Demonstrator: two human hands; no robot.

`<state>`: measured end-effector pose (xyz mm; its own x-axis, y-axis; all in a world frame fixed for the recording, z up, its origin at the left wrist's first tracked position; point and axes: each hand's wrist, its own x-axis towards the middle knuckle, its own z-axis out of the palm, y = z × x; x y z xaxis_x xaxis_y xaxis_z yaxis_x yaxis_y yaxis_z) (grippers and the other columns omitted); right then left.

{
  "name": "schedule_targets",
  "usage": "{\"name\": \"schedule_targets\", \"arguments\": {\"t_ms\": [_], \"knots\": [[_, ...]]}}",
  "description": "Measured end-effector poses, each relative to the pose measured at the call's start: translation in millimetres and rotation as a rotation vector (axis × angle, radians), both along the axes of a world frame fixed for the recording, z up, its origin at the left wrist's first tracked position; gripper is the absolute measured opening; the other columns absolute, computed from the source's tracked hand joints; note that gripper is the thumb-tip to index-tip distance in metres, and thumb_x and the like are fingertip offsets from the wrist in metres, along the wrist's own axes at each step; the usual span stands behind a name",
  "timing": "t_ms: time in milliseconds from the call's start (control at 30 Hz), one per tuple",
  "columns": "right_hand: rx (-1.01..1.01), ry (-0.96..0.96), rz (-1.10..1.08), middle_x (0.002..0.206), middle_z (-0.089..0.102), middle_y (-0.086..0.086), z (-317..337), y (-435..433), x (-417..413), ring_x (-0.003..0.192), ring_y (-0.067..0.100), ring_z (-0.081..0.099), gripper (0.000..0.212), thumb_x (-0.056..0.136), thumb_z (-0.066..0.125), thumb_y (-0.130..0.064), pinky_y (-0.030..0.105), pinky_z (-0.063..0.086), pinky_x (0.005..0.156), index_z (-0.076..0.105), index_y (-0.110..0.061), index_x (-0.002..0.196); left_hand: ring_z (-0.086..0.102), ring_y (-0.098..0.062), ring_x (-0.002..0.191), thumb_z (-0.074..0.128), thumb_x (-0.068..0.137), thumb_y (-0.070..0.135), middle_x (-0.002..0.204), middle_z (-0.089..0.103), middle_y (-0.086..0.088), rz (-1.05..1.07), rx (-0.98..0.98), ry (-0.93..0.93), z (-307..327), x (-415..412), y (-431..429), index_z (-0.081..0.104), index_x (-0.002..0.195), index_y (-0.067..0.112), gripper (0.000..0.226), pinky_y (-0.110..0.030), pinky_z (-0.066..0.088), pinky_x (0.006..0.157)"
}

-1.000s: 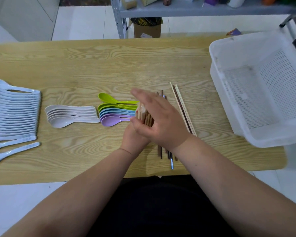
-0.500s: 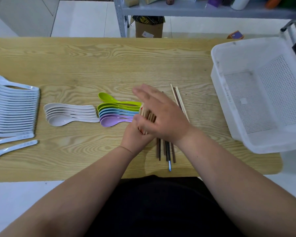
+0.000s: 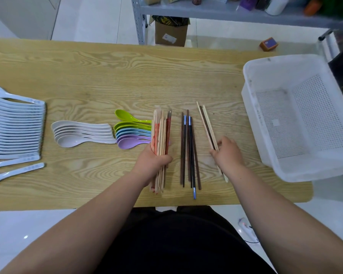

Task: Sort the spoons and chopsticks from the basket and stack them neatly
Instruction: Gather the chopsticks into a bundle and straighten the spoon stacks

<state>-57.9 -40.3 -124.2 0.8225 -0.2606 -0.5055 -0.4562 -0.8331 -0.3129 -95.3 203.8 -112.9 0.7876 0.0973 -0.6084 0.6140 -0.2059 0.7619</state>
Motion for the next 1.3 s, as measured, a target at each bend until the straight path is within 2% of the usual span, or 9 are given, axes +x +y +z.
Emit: {"name": "schedule_targets", "arguments": {"t_ms": [133,233,400,467,567,667,933,1033,1300], "knots": [[-0.022,0.106,-0.014,0.098,0.061,0.004,6,0,9,0.081,0.02,0.058,0.028,0.089,0.073,-0.03,0.03,0.038,0.058,0.059,-0.013,0.106,0.061,-0.022,0.068,0.076,0.068,0.013,0.075,0.059,-0.005,0.056,-0.098,0.059,0,-4,4,0.057,0.089,0.025,0.031,-0.046,0.057,0.071],[0.012,0.087,-0.043,0.09,0.059,-0.001,7,3,8,0.075,0.016,0.057,0.023,0.089,0.072,-0.025,0.031,0.043,0.062,0.057,-0.015,0.103,0.063,-0.026,0.072,0.077,0.064,0.019,0.078,0.062,-0.009,0.057,-0.096,0.09,-4,-1,7,0.057,0.093,0.017,0.035,-0.051,0.059,0.077],[-0.023,0.083,0.015,0.095,0.061,0.004,7,14,0,0.079,0.021,0.059,0.02,0.092,0.061,-0.025,0.032,0.043,0.06,0.054,-0.015,0.108,0.068,-0.024,0.075,0.078,0.075,0.012,0.083,0.066,-0.011,0.087,-0.104,0.098,-4,2,8,0.059,0.103,0.014,0.034,-0.043,0.061,0.076],[-0.023,0.076,0.014,0.115,0.058,0.008,6,26,-4,0.096,0.025,0.059,0.036,0.092,0.057,-0.034,0.036,0.049,0.074,0.053,-0.013,0.121,0.069,-0.024,0.074,0.078,0.075,0.012,0.083,0.067,-0.011,0.093,-0.099,0.097,-5,2,7,0.059,0.104,0.013,0.035,-0.044,0.062,0.076],[-0.061,0.055,-0.014,0.144,0.042,0.012,5,48,-10,0.129,0.03,0.046,0.082,0.088,0.057,-0.062,0.044,0.046,0.102,0.037,-0.007,0.147,0.068,-0.025,0.069,0.077,0.074,0.008,0.08,0.066,-0.012,0.112,-0.109,0.105,-5,0,6,0.057,0.105,0.01,0.037,-0.047,0.061,0.075],[-0.179,0.08,0.047,0.147,0.034,0.012,4,67,-14,0.135,0.029,0.037,0.104,0.078,0.061,-0.077,0.041,0.043,0.104,0.028,-0.006,0.148,0.067,-0.025,0.069,0.076,0.073,0.007,0.083,0.064,-0.014,0.13,-0.153,0.107,-5,-2,9,0.058,0.105,0.007,0.037,-0.044,0.06,0.074],[-0.129,0.139,0.062,0.138,0.045,0.015,3,75,-14,0.125,0.033,0.048,0.079,0.078,0.075,-0.047,0.04,0.045,0.097,0.037,-0.007,0.135,0.063,-0.027,0.07,0.072,0.079,0.0,0.078,0.058,-0.012,0.127,-0.165,0.092,-6,-3,15,0.056,0.099,0.008,0.027,-0.045,0.058,0.074],[-0.179,0.153,0.08,0.135,0.05,0.014,7,71,-11,0.125,0.034,0.051,0.069,0.081,0.073,-0.045,0.039,0.046,0.097,0.045,-0.008,0.133,0.061,-0.027,0.068,0.071,0.08,-0.001,0.077,0.057,-0.012,0.12,-0.174,0.104,-4,-3,17,0.055,0.097,0.009,0.026,-0.042,0.056,0.071],[-0.223,0.191,0.113,0.115,0.065,0.006,12,70,-11,0.105,0.028,0.064,0.033,0.088,0.065,-0.029,0.033,0.048,0.077,0.059,-0.015,0.117,0.063,-0.027,0.068,0.073,0.08,0.003,0.078,0.059,-0.013,0.117,-0.184,0.112,-3,-1,21,0.057,0.097,0.009,0.024,-0.042,0.057,0.072]]}}
